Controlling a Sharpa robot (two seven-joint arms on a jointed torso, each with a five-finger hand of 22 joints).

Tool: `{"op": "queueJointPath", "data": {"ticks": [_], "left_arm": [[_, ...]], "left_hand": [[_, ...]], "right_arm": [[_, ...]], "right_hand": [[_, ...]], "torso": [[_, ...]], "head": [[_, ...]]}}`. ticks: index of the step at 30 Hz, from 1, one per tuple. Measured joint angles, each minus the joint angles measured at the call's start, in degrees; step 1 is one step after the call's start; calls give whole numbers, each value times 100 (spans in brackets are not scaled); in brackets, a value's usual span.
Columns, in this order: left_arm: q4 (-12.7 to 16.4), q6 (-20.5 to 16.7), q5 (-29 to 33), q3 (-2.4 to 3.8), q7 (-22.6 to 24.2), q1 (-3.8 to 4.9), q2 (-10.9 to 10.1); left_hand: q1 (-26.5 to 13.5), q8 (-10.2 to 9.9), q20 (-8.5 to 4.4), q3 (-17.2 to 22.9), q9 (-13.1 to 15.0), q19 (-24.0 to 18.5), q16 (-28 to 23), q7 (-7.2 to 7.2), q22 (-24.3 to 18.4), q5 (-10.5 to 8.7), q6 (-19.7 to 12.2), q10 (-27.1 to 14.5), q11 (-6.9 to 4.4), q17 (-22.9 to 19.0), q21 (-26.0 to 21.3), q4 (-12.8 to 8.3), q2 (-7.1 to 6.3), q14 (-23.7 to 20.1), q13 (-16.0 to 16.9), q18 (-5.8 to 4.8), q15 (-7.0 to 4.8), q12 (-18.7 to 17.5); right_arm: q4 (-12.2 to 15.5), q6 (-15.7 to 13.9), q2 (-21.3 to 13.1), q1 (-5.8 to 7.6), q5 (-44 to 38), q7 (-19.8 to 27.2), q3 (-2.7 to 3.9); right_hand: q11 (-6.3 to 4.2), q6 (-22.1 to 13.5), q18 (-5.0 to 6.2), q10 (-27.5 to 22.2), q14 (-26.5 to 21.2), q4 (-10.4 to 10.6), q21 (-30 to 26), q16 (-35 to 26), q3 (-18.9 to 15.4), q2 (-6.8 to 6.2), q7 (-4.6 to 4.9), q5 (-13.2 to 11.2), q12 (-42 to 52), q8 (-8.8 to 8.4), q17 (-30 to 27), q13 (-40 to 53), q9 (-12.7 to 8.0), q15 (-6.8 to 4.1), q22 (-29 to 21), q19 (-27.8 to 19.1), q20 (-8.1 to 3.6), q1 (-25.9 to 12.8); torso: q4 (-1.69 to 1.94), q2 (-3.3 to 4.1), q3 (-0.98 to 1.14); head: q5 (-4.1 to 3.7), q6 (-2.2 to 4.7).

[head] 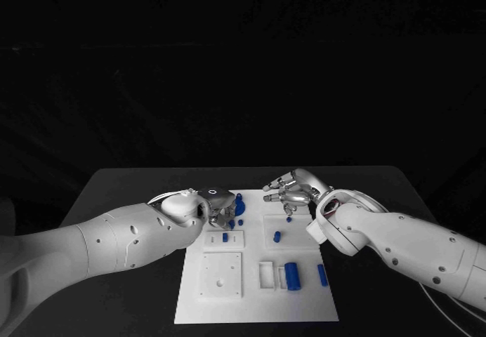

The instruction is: Assemble the parts on the task board

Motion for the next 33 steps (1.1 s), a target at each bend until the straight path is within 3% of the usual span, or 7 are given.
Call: {"op": "queueJointPath", "data": {"ticks": [10, 23, 26, 29, 33], "left_arm": [[2, 32, 5, 8, 0, -13, 46], [42, 17, 6, 0, 44, -26, 30], [43, 9, 3, -2, 46, -27, 19], [51, -7, 2, -4, 52, -29, 2], [73, -49, 2, -9, 78, -37, -24]], "left_hand": [[148, -29, -20, 74, -6, 20, 26, -102, -1, 47, 224, 188, -75, 14, 0, -110, 262, 4, 0, -1, 4, 0], [221, -50, -84, 344, -19, 38, 108, -155, -1, 144, 567, 523, -166, 55, 161, -243, 381, 24, 2, -1, -59, 0], [220, -33, -84, 453, -20, 38, 108, -153, -1, 265, 578, 508, -152, 62, 225, -286, 381, 55, 2, -1, -28, -7], [220, -31, -62, 612, -19, 17, 134, -143, -2, 605, 568, 416, -102, 61, 295, -323, 380, 114, 2, -1, -3, -29], [137, -31, -41, 999, -17, -4, 134, -118, -2, 735, 543, 408, -94, 42, 482, -410, 297, 191, 1, -1, -20, -33]], "right_arm": [[3, 3, -1, 0, 0, 0, 0], [6, 9, -9, 0, 1, 0, 0], [6, 11, -11, 0, 2, 0, 0], [6, 12, -12, 0, 2, 2, 0], [3, 14, -13, 0, 3, 4, 0]], "right_hand": [[0, 0, 0, 0, 0, 0, 0, 0, 0, 0, 0, 0, 0, 0, -1, -1, 0, 0, -1, 0, 0, 0], [0, 0, 0, 0, 0, 16, -33, 0, -16, 0, 0, 23, 0, 0, -2, 5, 0, 0, 9, 0, 0, 0], [0, 0, 0, 0, 0, 16, -34, 0, -16, 0, 0, 23, 0, 0, -2, 5, 0, 0, 9, 0, 0, 0], [0, 0, 0, 0, 0, 16, -33, 0, -16, 0, 0, 23, 0, 0, -2, 4, 0, 0, 9, 0, 0, 0], [0, 0, 0, 0, 0, 16, -33, 0, -48, -17, 0, 46, 0, 0, -2, 4, 0, 0, 9, 0, 0, -17]], "torso": [[-1, 0, -1], [3, -3, 1], [3, -3, -1], [3, -3, -2], [2, -3, -5]], "head": [[-13, -24], [-40, -32], [-41, -30], [-37, -25], [-27, -15]]}}
